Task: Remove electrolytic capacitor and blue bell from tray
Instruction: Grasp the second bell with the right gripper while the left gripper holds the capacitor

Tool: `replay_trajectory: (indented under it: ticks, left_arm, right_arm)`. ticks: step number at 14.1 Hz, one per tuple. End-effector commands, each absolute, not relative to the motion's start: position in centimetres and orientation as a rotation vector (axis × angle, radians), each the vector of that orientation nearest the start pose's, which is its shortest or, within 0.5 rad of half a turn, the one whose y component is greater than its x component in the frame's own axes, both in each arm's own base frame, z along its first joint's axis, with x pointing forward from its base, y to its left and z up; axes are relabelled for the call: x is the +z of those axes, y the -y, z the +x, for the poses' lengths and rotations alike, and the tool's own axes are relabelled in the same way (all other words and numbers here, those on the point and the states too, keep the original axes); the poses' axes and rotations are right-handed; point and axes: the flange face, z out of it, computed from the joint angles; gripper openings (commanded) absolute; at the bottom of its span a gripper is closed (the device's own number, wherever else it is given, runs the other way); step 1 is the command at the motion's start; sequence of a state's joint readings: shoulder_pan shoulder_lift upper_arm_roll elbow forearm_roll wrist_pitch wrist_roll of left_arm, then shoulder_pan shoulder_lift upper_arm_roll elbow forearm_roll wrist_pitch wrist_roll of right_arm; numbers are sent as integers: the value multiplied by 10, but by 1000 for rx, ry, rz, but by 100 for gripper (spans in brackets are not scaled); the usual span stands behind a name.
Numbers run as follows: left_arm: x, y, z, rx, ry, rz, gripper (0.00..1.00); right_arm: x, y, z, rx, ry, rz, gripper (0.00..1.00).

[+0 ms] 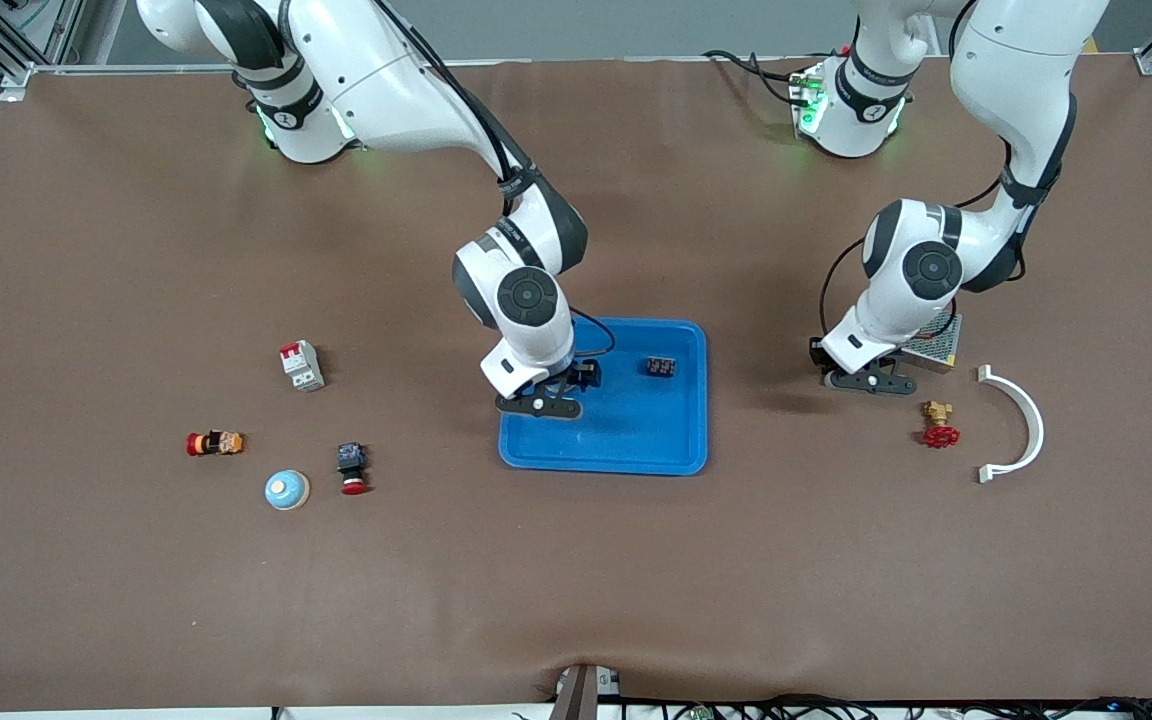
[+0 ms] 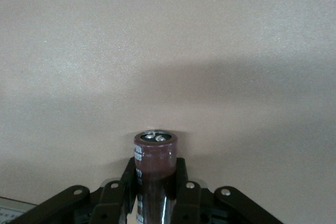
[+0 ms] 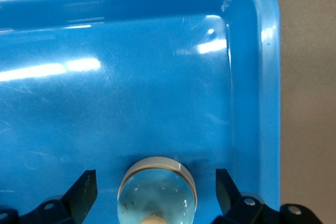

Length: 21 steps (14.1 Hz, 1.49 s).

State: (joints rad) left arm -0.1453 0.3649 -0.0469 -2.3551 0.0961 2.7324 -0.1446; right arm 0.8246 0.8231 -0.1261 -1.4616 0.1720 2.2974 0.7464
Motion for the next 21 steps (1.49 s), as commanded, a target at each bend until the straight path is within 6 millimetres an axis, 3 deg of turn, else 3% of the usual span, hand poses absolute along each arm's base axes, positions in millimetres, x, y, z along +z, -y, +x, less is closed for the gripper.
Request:
replay_trajectory:
  ticks: [1, 4, 10, 16, 18, 21]
  left_arm:
    - [172, 103, 505, -54, -193, -3116, 29]
    - [173, 105, 508, -61, -190, -3117, 70]
    - [170, 106, 509, -56, -192, -3117, 96]
    - [171, 107, 511, -61, -190, -3118, 100]
    - [183, 108, 522, -90, -133, -3121, 100]
    - [198, 111, 536, -68, -37, -3116, 100]
  right_arm:
    - [191, -481, 533, -3, -191, -3111, 100]
    - [183, -483, 525, -7, -179, -3112, 100]
    - [180, -484, 522, -3, -172, -3116, 100]
    - [174, -485, 522, -5, -170, -3118, 100]
    - [174, -485, 522, -5, -170, -3118, 100]
    - [176, -484, 524, -8, -174, -3115, 81]
